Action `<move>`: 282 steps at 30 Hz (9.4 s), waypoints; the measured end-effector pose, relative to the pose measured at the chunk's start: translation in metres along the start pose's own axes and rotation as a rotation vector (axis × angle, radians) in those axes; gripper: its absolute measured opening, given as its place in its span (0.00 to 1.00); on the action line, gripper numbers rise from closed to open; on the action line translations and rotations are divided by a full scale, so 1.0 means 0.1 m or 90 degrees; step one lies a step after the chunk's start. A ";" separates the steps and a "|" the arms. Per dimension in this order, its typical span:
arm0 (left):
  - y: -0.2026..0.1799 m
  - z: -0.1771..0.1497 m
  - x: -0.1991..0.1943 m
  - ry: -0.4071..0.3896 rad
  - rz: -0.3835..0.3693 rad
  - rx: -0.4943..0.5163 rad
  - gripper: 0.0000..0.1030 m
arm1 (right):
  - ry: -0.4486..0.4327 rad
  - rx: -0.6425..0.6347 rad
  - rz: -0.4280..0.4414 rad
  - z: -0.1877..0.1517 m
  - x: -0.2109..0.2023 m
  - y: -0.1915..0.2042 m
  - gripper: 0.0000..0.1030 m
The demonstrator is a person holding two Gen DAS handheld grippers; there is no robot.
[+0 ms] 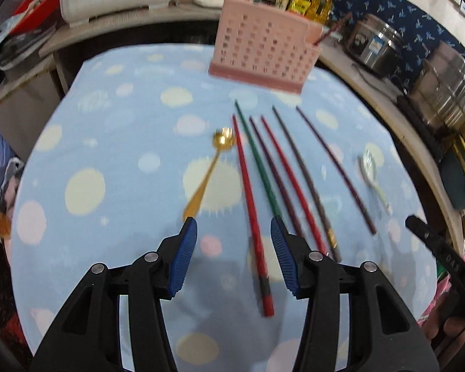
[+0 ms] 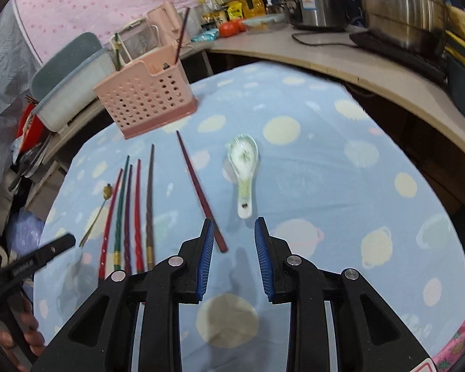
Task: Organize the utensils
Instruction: 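Grasp the white ceramic spoon with the right tool while the left tool grasps the gold spoon, then carry both spoons to the pink holder and release them inside with both tools, then move both open tools back over the remaining red chopsticks, then grasp a red chopstick with the left tool while the right tool grasps a dark red chopstick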
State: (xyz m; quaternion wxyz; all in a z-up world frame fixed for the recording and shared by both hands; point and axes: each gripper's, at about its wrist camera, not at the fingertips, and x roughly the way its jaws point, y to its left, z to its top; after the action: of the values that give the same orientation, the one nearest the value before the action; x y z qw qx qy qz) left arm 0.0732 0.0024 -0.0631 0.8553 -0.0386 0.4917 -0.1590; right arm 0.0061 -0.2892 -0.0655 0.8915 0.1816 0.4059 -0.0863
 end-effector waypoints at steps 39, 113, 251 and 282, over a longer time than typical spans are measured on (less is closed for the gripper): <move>0.31 -0.09 0.21 0.022 0.036 -0.044 0.46 | 0.043 0.056 0.042 0.23 0.70 -0.12 0.09; 0.16 0.53 -0.61 -0.096 -0.031 -0.008 0.01 | -0.099 0.011 0.067 0.44 -0.31 0.20 0.07; -0.19 -0.43 0.14 0.046 0.032 0.089 0.19 | 0.048 -0.100 0.006 -0.18 0.57 0.51 0.10; -0.09 0.30 -0.72 -0.083 -0.001 0.030 0.07 | -0.091 -0.076 0.099 0.30 -0.42 0.67 0.07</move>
State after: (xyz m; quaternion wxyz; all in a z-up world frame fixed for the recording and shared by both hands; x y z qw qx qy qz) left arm 0.0633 0.0140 0.0142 0.8860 -0.0295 0.4310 -0.1683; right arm 0.0189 -0.2391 0.0013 0.9313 0.1529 0.3305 -0.0053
